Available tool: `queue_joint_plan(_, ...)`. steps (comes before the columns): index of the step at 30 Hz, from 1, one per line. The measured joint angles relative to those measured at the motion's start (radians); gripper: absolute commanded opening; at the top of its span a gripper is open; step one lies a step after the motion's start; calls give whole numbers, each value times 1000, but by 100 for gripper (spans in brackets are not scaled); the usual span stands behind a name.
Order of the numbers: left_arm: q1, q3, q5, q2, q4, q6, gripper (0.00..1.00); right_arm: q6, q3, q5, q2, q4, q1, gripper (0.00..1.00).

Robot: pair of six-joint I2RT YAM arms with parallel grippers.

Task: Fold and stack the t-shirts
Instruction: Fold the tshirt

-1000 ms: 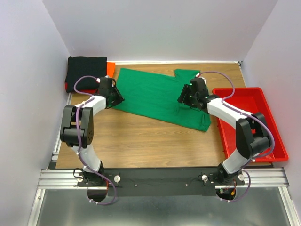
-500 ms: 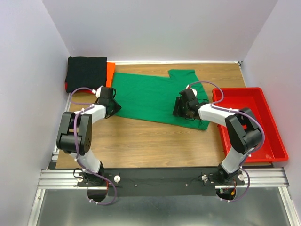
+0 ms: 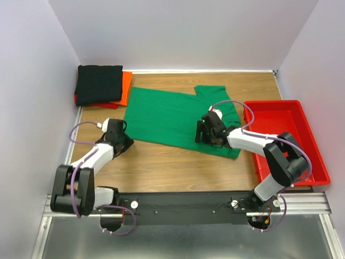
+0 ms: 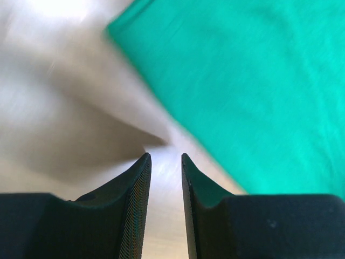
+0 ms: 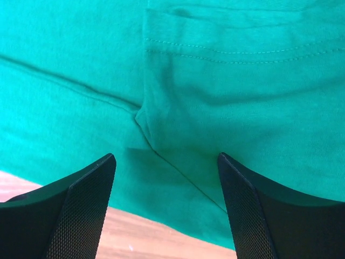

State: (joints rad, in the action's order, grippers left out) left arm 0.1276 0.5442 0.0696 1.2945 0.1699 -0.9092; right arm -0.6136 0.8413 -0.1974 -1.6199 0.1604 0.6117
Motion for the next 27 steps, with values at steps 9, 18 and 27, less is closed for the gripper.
queue_joint_plan(9, 0, 48, 37, -198, 67, 42, 38, -31, -58, -3, 76, 49, 30, 85)
queue_joint_plan(18, 39, 321, 116, 123, 28, 145, 38, -19, 37, -108, 93, 167, 30, 98)
queue_joint_plan(27, 141, 363, 121, 366, 11, 145, 36, -12, 59, -203, 79, 192, 30, 100)
